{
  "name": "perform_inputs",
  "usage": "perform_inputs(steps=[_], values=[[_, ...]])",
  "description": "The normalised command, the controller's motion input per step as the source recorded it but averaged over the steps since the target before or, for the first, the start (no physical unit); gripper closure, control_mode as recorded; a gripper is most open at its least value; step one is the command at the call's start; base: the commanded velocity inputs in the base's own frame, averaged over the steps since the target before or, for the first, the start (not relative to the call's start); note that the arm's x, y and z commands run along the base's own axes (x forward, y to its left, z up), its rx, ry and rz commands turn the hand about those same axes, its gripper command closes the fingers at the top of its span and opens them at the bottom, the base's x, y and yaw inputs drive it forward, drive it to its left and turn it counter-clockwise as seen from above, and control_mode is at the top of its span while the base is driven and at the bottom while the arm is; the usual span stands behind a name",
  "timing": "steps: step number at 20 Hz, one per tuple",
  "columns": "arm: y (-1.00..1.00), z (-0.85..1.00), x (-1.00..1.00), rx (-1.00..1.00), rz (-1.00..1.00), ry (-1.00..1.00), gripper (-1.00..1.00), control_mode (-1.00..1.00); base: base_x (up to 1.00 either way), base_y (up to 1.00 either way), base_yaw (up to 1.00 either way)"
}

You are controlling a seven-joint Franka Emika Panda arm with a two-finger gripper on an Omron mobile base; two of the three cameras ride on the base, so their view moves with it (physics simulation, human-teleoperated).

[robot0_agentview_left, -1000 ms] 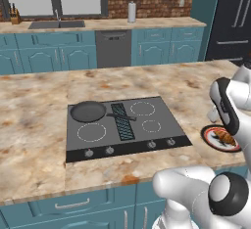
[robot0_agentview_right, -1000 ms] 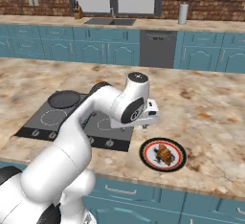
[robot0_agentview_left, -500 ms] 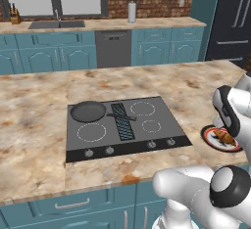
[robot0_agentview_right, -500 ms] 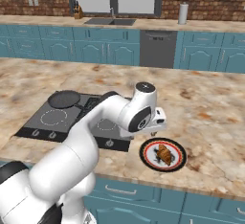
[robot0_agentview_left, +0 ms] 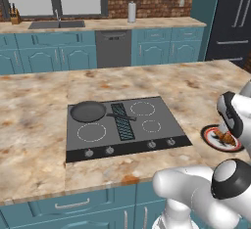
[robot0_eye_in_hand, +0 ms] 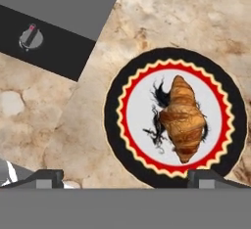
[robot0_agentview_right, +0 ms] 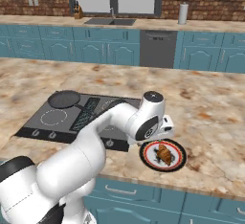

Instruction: Pick the croissant and place it on the pan. Then turn on the stove to warm the croissant.

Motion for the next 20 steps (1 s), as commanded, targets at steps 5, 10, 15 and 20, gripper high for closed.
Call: perform_inputs(steps=[5, 10, 15, 20], values=[[-0.31, -0.07, 0.00, 0.00, 0.00, 0.00, -1.00, -1.00, 0.00, 0.00, 0.00], [-0.11, -0.09, 0.00, 0.00, 0.00, 0.00, -1.00, -1.00, 0.00, 0.00, 0.00], [0.00, -0.29, 0.01, 0.00, 0.00, 0.01, -1.00, -1.00, 0.00, 0.00, 0.00], [-0.04, -0.27, 0.03, 0.00, 0.00, 0.02, -1.00, -1.00, 0.00, 0.00, 0.00]])
